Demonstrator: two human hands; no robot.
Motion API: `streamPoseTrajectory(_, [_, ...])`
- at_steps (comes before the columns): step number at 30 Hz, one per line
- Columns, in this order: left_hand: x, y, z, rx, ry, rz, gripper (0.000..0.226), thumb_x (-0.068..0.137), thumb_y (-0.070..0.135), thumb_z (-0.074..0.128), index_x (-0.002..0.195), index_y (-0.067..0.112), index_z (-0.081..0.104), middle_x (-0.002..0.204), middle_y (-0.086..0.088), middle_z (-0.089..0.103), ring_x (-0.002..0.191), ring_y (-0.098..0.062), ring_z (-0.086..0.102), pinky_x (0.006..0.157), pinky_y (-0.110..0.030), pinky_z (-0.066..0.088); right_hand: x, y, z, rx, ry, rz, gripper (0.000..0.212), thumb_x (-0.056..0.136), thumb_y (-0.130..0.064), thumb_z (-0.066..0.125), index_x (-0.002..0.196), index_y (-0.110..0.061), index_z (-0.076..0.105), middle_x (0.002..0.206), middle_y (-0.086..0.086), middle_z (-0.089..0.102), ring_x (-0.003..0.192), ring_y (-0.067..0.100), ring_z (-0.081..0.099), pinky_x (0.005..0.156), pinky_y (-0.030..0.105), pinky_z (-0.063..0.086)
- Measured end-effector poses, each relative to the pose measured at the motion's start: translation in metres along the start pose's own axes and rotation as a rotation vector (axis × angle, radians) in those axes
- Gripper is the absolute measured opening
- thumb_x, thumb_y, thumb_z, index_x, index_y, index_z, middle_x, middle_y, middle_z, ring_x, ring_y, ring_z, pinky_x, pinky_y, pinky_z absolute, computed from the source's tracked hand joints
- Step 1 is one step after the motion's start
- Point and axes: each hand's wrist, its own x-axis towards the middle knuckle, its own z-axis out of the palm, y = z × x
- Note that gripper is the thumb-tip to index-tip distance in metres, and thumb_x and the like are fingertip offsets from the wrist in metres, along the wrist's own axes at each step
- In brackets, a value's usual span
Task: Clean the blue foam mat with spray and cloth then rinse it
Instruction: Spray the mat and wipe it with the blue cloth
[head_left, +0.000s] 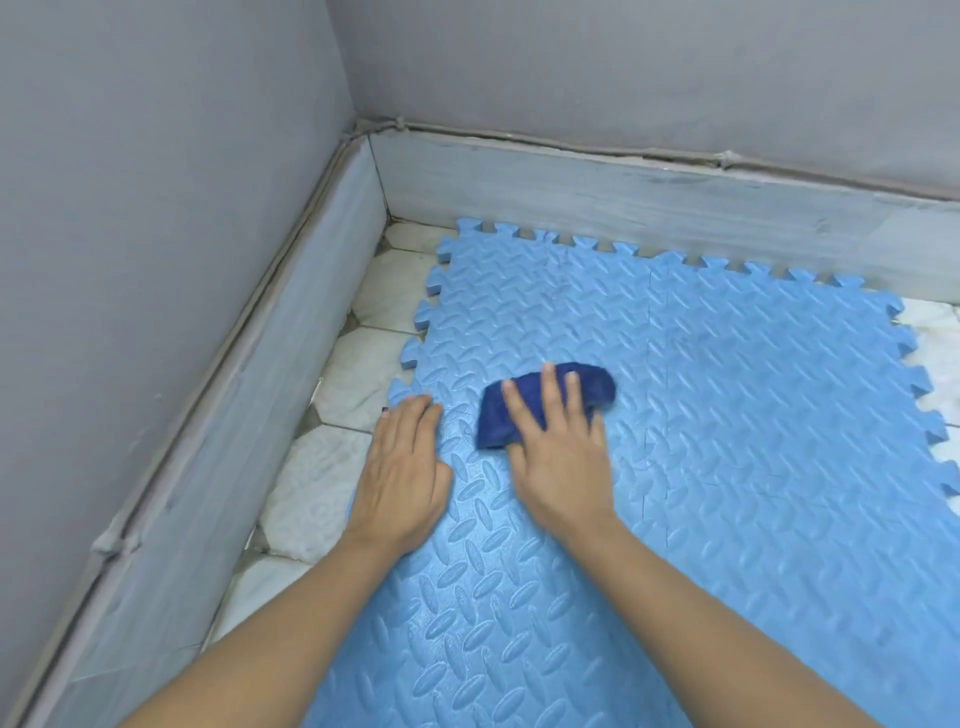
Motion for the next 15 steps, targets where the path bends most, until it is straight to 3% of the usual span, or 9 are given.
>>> streamPoseTrajectory(3, [0.003, 0.004, 0.008, 0.034, -0.002, -0.021, 0.068, 0.089, 0.029, 0.028, 0.153, 0.010, 0.020, 0.161, -0.004, 0.012, 0.149, -0.018, 0.011, 0.120, -0.034, 0.001, 0.036, 0.018, -0.001, -0.010, -0.019, -0.041, 0.062, 0.089, -0.041, 0.029, 0.151, -0.039, 0.028, 0.162, 0.005, 0.020, 0.149, 0.030, 0.016, 0.115, 0.058, 0.015])
streamPoseTrajectory(7, [0.001, 0.004, 0.008, 0.017, -0.012, -0.023, 0.065, 0.096, 0.037, 0.025, 0.154, 0.014, 0.013, 0.162, 0.000, 0.005, 0.149, -0.012, 0.002, 0.120, -0.034, 0.003, 0.109, 0.089, -0.020, -0.017, 0.022, 0.394, 0.058, 0.096, -0.039, 0.029, 0.153, -0.038, 0.019, 0.164, 0.004, 0.011, 0.150, 0.030, 0.005, 0.117, 0.061, 0.005])
streamPoseTrajectory(10, [0.004, -0.001, 0.008, 0.020, -0.027, -0.026, 0.064, 0.095, 0.036, 0.031, 0.154, 0.014, 0.017, 0.162, 0.000, 0.010, 0.149, -0.012, 0.006, 0.119, -0.036, 0.009, 0.143, 0.077, -0.026, 0.119, 0.009, 0.572, 0.056, 0.099, -0.036, 0.028, 0.155, -0.033, 0.017, 0.164, 0.005, 0.006, 0.150, 0.032, -0.001, 0.118, 0.057, 0.004])
streamPoseTrajectory(11, [0.003, -0.001, 0.008, 0.019, -0.035, -0.025, 0.064, 0.095, 0.036, 0.033, 0.153, 0.014, 0.019, 0.161, -0.001, 0.012, 0.149, -0.013, 0.009, 0.119, -0.036, 0.010, 0.147, 0.057, -0.022, 0.117, 0.011, 0.517, 0.056, 0.099, -0.036, 0.029, 0.155, -0.032, 0.018, 0.164, 0.006, 0.008, 0.150, 0.033, 0.001, 0.119, 0.056, 0.005])
streamPoseTrajectory(15, [0.005, -0.001, 0.008, -0.012, -0.044, -0.007, 0.066, 0.091, 0.036, 0.038, 0.152, 0.013, 0.026, 0.160, 0.000, 0.019, 0.148, -0.012, 0.014, 0.119, -0.034, 0.011, 0.146, -0.033, 0.001, 0.027, -0.043, -0.030, 0.059, 0.095, -0.045, 0.023, 0.153, -0.035, 0.022, 0.163, 0.006, 0.016, 0.150, 0.033, 0.007, 0.119, 0.053, 0.007])
